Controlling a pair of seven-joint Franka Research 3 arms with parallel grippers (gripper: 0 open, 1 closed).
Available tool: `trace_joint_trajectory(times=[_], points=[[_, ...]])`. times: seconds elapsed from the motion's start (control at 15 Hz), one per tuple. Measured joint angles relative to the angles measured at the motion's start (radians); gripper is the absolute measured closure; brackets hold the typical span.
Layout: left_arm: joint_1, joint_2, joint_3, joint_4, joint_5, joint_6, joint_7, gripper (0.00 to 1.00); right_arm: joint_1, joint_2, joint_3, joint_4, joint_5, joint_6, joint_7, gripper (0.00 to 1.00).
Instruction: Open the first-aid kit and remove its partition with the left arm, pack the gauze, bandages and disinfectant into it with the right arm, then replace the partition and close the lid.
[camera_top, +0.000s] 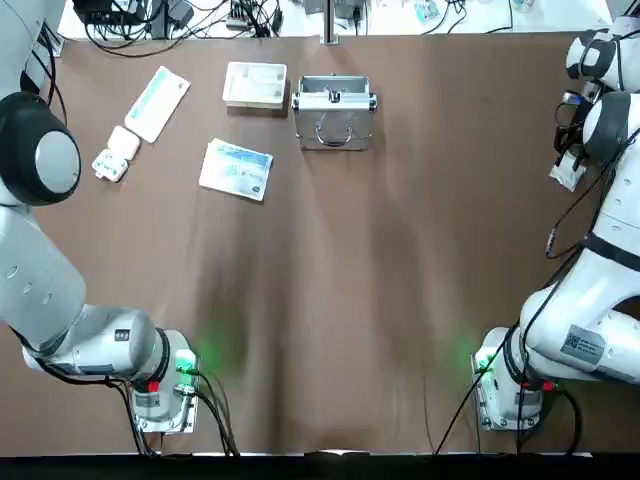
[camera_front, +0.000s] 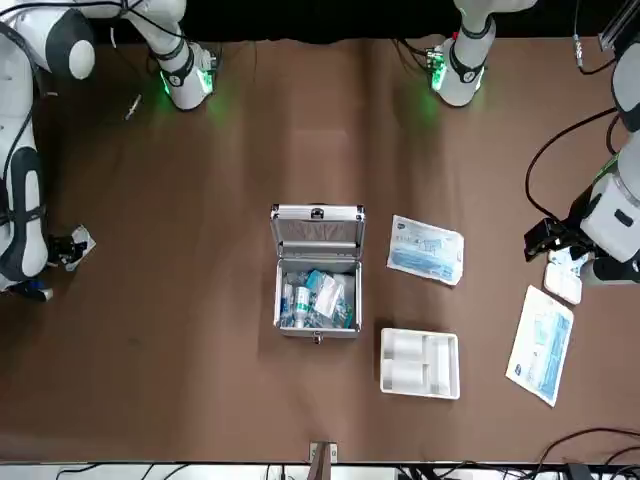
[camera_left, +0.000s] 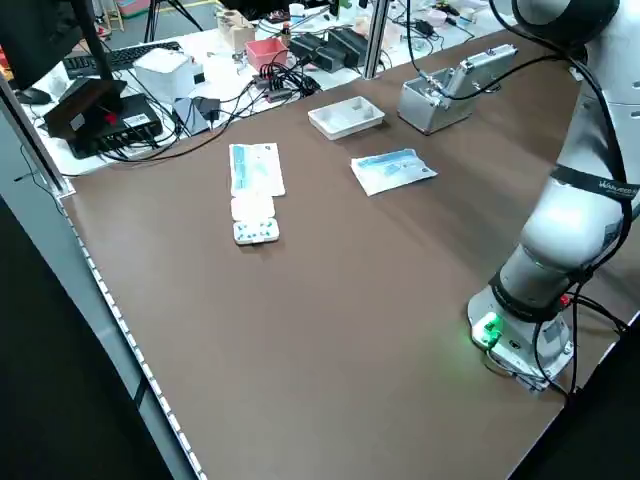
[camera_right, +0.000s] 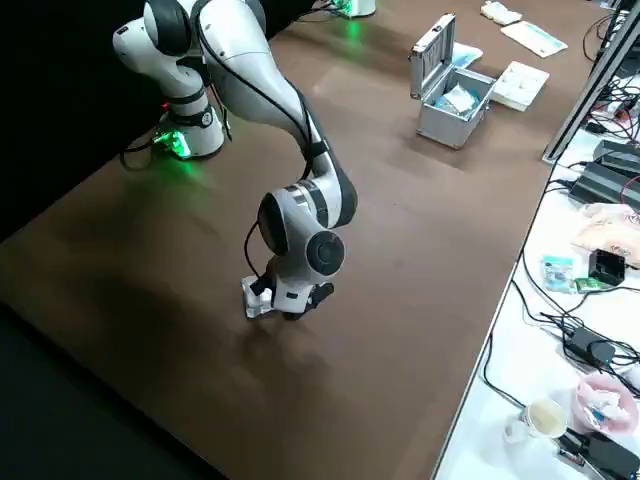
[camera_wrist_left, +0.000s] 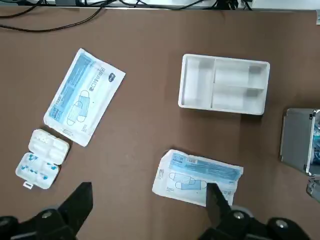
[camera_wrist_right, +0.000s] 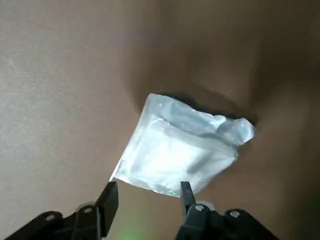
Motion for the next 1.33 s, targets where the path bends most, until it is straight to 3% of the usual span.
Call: trace_joint_trajectory(times=[0.73, 1.33], points=[[0.0, 0.0, -0.001, 0.0, 0.0, 0.0, 0.0, 0.0, 0.007, 0.003, 0.009, -0.003, 0.051, 0.119, 0.369, 0.41], [-0.004, 0.0, -0.003, 0.0, 0.0, 0.0, 0.0, 0.0, 0.004, 0.006, 0.002, -0.043, 0.047, 0.121, 0.389, 0.41]])
